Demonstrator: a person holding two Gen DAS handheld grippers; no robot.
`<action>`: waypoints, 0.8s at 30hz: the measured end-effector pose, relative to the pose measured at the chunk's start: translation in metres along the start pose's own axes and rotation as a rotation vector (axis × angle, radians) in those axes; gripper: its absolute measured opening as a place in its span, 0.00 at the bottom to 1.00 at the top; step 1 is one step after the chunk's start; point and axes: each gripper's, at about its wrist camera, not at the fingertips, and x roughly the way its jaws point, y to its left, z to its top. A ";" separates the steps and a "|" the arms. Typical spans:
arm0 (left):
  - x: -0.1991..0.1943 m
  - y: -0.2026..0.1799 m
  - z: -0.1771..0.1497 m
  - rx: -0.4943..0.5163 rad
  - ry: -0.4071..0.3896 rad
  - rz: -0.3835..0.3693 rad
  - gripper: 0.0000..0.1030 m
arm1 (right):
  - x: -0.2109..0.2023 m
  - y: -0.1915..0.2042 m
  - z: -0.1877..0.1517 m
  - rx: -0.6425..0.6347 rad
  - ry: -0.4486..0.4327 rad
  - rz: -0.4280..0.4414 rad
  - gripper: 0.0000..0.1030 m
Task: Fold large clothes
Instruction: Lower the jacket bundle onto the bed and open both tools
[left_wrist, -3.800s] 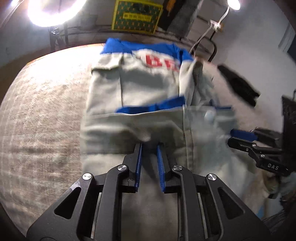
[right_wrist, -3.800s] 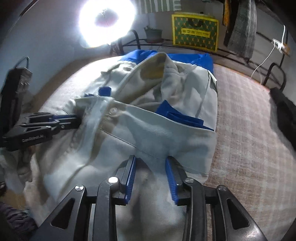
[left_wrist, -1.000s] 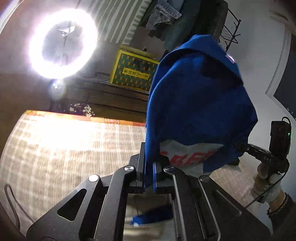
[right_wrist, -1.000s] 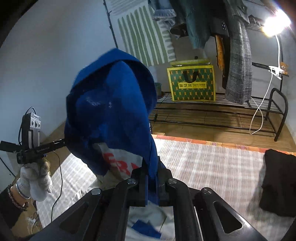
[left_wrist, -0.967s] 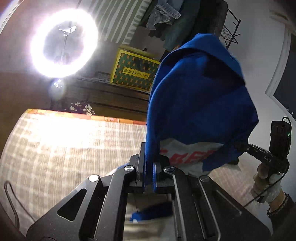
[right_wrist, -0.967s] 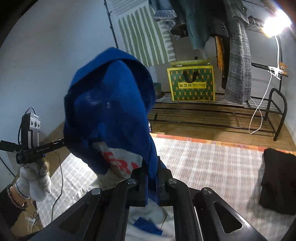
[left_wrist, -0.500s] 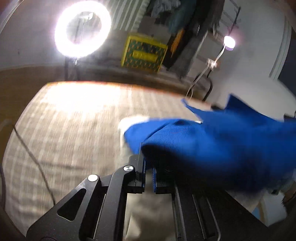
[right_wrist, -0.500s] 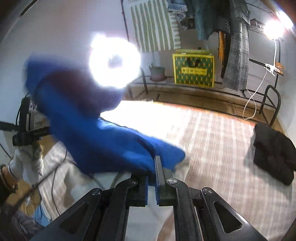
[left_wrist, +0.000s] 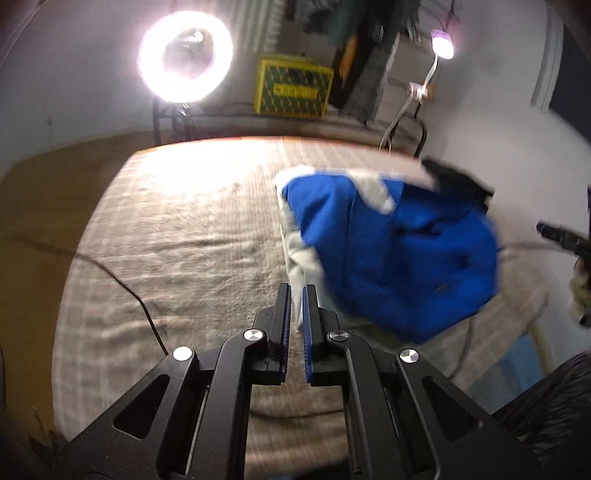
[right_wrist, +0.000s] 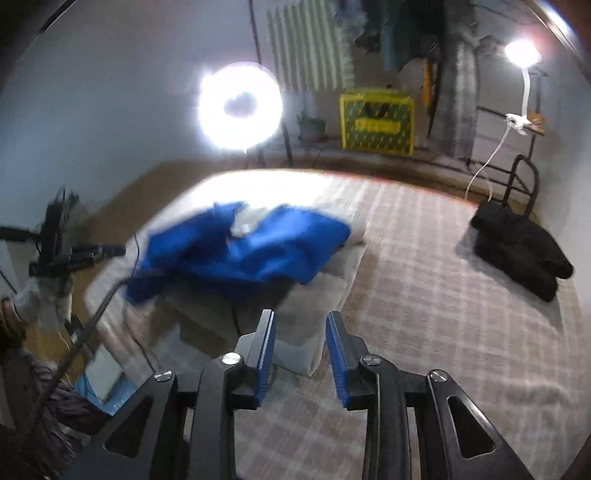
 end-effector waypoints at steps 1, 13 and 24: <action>-0.009 0.001 0.003 -0.010 -0.015 -0.008 0.02 | -0.013 0.001 0.001 0.007 -0.021 0.004 0.30; -0.191 -0.035 0.069 -0.059 -0.256 -0.134 0.28 | -0.190 0.040 0.034 -0.014 -0.344 0.010 0.65; -0.269 -0.086 0.081 -0.039 -0.311 -0.194 0.59 | -0.258 0.060 0.034 -0.026 -0.484 -0.004 1.00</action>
